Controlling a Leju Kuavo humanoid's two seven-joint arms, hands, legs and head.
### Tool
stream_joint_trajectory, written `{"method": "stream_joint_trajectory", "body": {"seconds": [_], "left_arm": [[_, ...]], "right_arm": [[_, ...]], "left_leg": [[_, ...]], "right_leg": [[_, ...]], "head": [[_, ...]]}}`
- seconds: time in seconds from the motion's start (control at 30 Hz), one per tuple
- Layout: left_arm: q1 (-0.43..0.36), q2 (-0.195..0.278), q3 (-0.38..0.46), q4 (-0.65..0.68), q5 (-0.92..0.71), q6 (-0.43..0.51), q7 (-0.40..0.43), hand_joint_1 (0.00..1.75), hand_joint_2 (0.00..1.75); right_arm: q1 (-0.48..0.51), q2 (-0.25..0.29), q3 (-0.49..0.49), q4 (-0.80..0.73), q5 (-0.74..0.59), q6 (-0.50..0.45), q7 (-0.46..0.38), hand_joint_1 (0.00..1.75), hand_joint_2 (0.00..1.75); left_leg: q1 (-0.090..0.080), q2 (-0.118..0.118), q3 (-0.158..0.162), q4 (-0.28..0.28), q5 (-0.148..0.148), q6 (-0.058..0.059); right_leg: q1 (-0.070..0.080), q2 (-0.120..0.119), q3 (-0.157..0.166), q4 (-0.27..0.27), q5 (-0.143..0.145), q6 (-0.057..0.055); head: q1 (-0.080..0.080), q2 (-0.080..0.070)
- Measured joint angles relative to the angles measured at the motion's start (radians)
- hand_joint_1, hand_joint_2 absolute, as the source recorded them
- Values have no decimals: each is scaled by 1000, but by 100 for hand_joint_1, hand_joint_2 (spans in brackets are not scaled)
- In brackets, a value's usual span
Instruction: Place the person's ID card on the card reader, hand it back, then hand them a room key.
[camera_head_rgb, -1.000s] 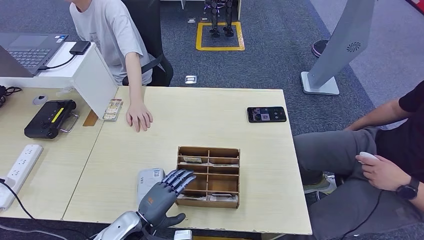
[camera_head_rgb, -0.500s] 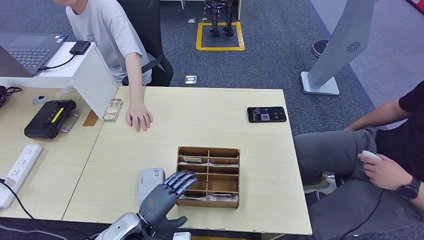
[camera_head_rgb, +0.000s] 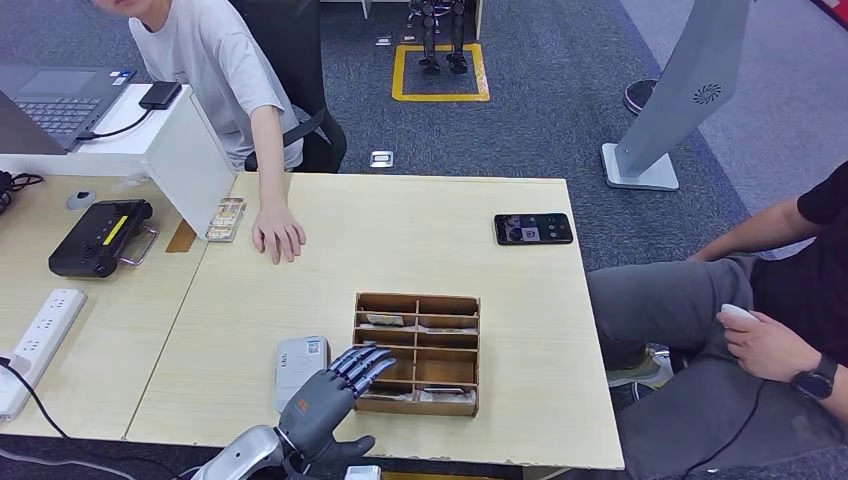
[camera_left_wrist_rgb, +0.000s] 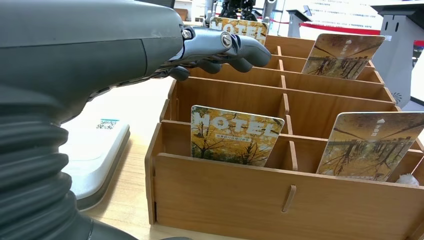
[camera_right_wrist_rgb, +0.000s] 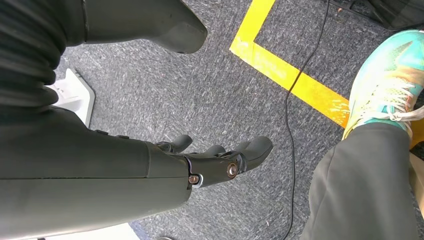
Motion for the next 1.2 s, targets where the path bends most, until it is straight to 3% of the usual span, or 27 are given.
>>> {"method": "stream_joint_trajectory", "body": {"seconds": [0.67, 0.7, 0.8, 0.83, 1.2], "left_arm": [[0, 0, 0, 0, 3, -4, 0, 0, 175], [0, 0, 0, 0, 3, -5, 0, 9, 175], [0, 0, 0, 0, 3, -11, 0, 140, 175], [0, 1, 0, 0, 3, -14, 0, 175, 175], [-1, 2, 0, 2, 13, -21, 2, 175, 175]], "right_arm": [[0, 0, 0, 0, 0, 0, 0, 0, 175], [0, 0, 0, 0, 0, 0, 0, 0, 175], [0, 0, 0, 0, 0, 0, 0, 0, 175], [0, 0, 0, 0, 0, 0, 0, 0, 175], [-6, 0, -30, -28, -63, 0, -51, 0, 175]], "left_leg": [[0, 0, 0, 0, 0, 0], [0, 0, 0, 0, 0, 0], [0, 0, 0, 0, 0, 0], [0, 0, 0, 0, 0, 0], [0, 0, 0, 0, 0, 0]], "right_leg": [[0, 0, 0, 0, 0, 0], [0, 0, 0, 0, 0, 0], [0, 0, 0, 0, 0, 0], [0, 0, 0, 0, 0, 0], [0, 0, 1, 0, 0, 0]], "head": [[0, 0], [0, 0], [0, 0], [0, 0], [0, 0]]}}
